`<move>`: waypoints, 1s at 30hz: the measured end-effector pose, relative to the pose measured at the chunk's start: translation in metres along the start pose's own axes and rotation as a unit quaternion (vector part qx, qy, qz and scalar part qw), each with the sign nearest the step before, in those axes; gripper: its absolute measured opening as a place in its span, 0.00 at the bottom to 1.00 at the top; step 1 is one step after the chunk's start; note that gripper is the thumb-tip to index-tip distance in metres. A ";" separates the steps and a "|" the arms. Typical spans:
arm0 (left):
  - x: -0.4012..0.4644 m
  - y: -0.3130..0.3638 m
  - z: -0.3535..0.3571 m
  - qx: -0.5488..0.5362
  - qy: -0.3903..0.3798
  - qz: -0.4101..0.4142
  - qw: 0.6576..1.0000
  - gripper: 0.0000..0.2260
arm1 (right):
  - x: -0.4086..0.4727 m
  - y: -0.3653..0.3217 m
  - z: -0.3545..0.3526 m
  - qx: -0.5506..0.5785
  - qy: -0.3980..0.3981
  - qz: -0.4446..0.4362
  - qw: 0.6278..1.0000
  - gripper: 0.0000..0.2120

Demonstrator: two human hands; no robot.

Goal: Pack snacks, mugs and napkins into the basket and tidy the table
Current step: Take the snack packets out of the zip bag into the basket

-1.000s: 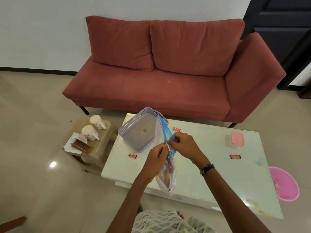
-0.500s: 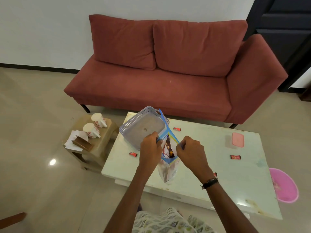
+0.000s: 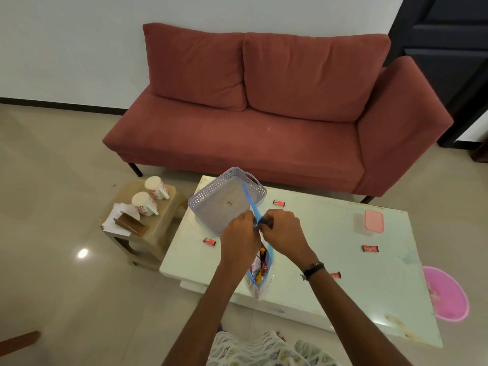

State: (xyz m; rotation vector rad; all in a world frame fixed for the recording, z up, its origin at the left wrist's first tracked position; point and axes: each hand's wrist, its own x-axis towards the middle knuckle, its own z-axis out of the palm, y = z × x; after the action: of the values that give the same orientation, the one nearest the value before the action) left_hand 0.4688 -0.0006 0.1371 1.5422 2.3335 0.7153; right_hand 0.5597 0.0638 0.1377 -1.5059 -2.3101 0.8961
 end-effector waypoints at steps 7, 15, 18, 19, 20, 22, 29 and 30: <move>0.005 -0.015 0.003 -0.056 0.039 -0.071 0.995 0.06 | -0.016 0.028 -0.012 -0.030 0.043 0.083 0.995 0.07; 0.001 -0.013 0.012 -0.079 0.017 -0.005 0.997 0.07 | 0.001 0.012 -0.007 -0.038 0.031 0.049 0.998 0.08; 0.001 -0.021 0.010 -0.040 0.028 0.004 0.999 0.08 | 0.010 0.005 -0.009 -0.001 0.038 0.024 0.999 0.07; 0.002 -0.023 0.009 -0.017 0.026 0.008 0.999 0.09 | 0.010 0.005 -0.009 0.017 0.034 0.010 0.999 0.07; 0.003 -0.025 0.009 0.007 0.020 0.011 1.000 0.10 | 0.009 0.005 -0.008 0.029 0.028 0.000 0.999 0.07; 0.006 -0.028 0.010 0.048 0.003 0.013 0.999 0.12 | 0.006 0.007 -0.005 0.043 0.021 -0.003 0.999 0.07; 0.015 -0.042 0.007 -0.058 0.038 -0.057 0.996 0.12 | -0.002 0.031 -0.024 -0.049 0.109 0.097 0.988 0.06; 0.016 -0.041 0.007 -0.090 0.030 -0.067 0.993 0.12 | -0.002 0.034 -0.025 -0.060 0.119 0.106 0.985 0.06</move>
State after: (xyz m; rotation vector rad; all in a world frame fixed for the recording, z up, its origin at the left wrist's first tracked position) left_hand 0.4331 0.0027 0.1102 1.2921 2.3169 0.9220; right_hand 0.5982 0.0804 0.1370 -1.8268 -2.0930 0.5932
